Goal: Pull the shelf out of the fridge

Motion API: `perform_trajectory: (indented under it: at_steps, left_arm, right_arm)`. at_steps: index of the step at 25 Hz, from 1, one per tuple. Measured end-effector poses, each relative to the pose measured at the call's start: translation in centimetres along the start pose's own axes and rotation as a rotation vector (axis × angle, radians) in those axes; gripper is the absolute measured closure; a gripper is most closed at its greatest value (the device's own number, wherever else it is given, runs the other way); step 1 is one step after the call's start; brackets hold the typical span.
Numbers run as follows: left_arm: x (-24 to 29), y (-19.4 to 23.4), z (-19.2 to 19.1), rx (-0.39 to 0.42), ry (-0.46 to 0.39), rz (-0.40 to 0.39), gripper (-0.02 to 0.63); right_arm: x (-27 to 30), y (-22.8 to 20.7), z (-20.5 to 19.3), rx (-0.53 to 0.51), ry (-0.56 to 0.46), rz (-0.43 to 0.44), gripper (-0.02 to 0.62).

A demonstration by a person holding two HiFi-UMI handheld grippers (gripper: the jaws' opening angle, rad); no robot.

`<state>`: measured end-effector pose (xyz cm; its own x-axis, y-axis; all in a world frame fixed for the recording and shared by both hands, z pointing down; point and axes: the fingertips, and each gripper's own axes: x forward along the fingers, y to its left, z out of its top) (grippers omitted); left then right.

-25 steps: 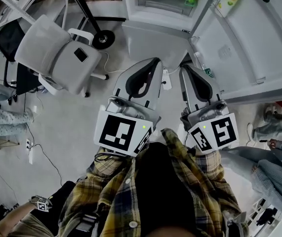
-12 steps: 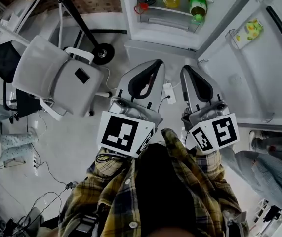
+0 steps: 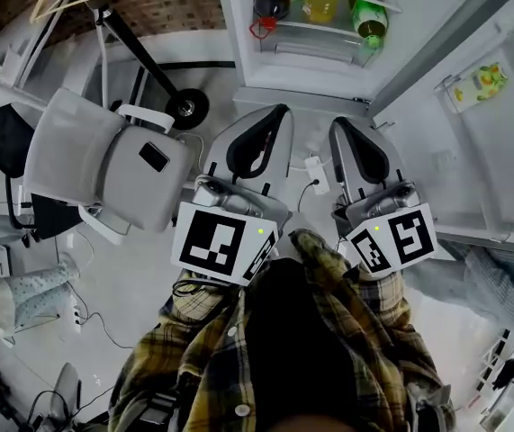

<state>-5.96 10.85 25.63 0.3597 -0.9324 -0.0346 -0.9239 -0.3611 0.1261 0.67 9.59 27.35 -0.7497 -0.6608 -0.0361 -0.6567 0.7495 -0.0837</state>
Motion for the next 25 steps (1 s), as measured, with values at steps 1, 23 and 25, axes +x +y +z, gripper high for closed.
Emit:
perform_trajectory:
  at_steps: [1, 23, 25]
  left_arm:
    - [0.2, 0.4, -0.1, -0.005, 0.002, -0.002, 0.603]
    - [11.7, 6.3, 0.2, -0.031, 0.000, -0.037, 0.603]
    - [13.4, 6.4, 0.5, -0.025, -0.003, -0.041, 0.603]
  right_arm:
    - [0.4, 0.0, -0.1, 0.001, 0.005, -0.002, 0.578]
    - [9.9, -8.6, 0.1, 0.016, 0.030, -0.032, 0.578]
    - [10.6, -10.1, 0.5, 0.014, 0.024, -0.033, 0.578]
